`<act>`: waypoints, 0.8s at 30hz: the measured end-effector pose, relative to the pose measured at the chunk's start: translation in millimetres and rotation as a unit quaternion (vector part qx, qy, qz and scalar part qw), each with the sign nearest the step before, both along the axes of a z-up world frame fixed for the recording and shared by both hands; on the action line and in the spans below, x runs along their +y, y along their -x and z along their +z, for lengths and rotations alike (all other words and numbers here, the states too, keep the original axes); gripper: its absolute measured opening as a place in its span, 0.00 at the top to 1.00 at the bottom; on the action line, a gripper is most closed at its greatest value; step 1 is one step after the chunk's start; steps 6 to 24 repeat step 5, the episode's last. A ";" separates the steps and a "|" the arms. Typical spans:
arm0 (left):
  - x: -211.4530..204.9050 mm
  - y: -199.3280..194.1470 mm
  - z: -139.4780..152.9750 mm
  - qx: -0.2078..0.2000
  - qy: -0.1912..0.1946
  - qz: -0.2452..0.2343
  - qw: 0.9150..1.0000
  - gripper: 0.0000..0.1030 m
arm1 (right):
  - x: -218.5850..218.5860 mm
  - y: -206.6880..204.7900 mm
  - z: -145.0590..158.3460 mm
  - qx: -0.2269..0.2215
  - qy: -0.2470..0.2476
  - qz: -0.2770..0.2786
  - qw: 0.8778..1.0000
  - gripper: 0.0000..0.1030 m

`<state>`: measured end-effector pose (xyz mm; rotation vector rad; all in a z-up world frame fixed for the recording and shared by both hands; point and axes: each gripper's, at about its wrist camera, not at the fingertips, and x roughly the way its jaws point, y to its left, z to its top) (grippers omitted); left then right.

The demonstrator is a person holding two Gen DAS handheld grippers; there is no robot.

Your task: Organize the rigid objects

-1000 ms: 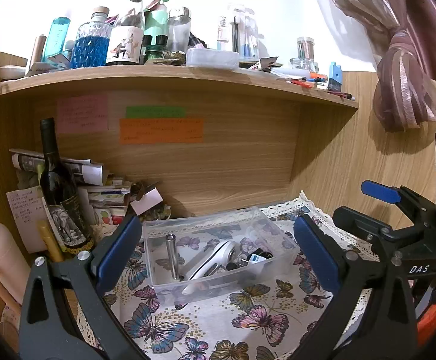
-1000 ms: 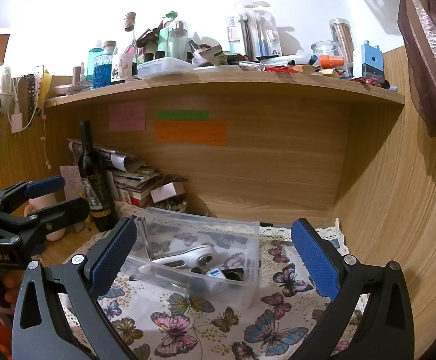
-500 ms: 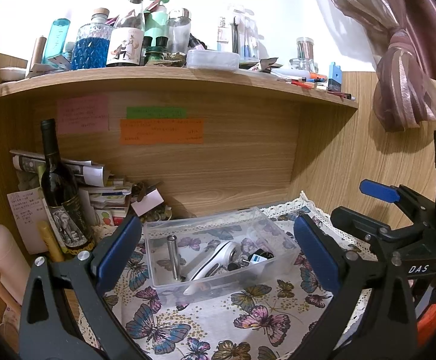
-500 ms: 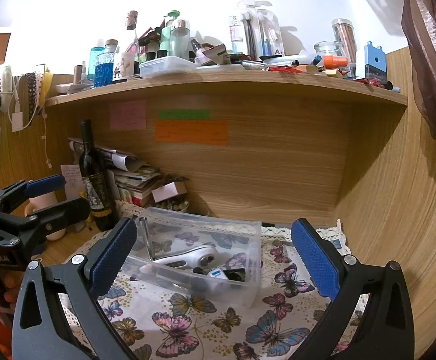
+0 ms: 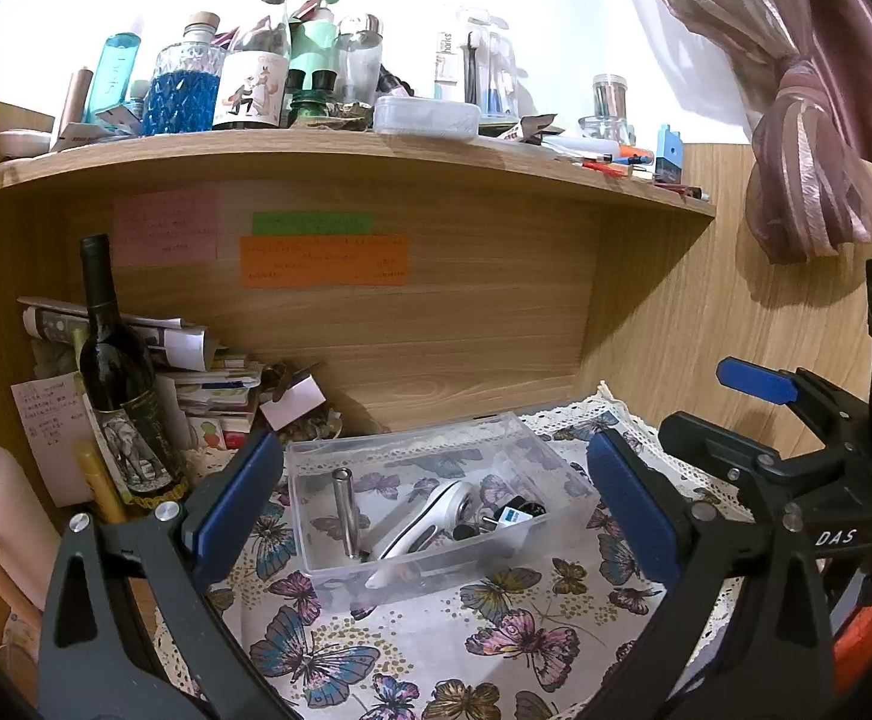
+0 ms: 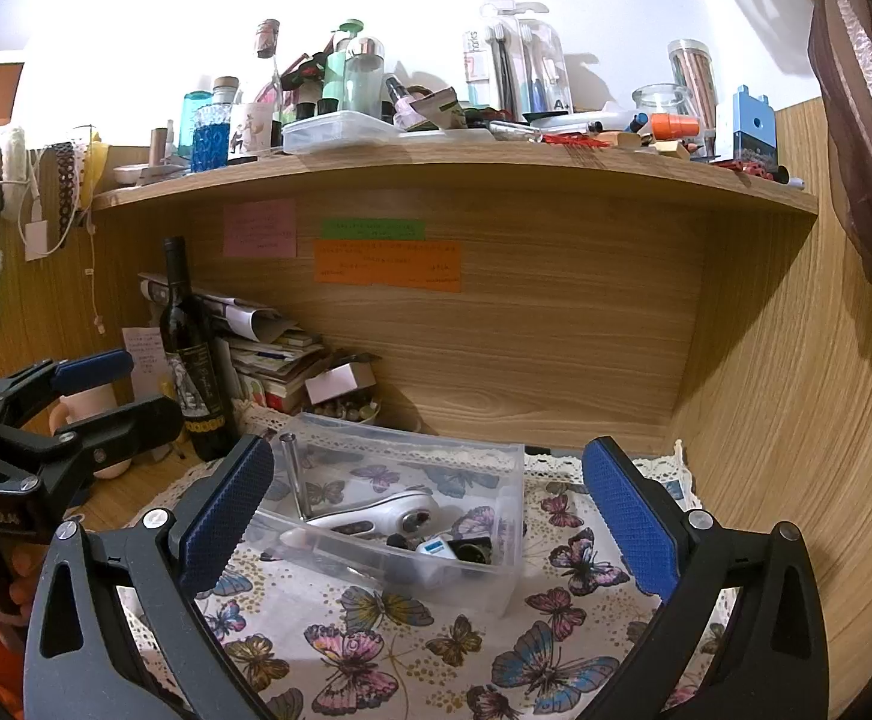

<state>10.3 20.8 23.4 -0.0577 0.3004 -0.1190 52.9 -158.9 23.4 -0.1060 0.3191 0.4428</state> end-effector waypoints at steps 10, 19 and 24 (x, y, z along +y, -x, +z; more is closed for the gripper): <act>0.2 -0.3 -0.4 -0.002 0.001 -0.005 1.000 0.00 | -0.1 -0.7 -0.3 -0.001 0.000 0.000 1.000 0.00; 0.2 -0.3 -0.4 -0.002 0.001 -0.005 1.000 0.00 | -0.1 -0.7 -0.3 -0.001 0.000 0.000 1.000 0.00; 0.2 -0.3 -0.4 -0.002 0.001 -0.005 1.000 0.00 | -0.1 -0.7 -0.3 -0.001 0.000 0.000 1.000 0.00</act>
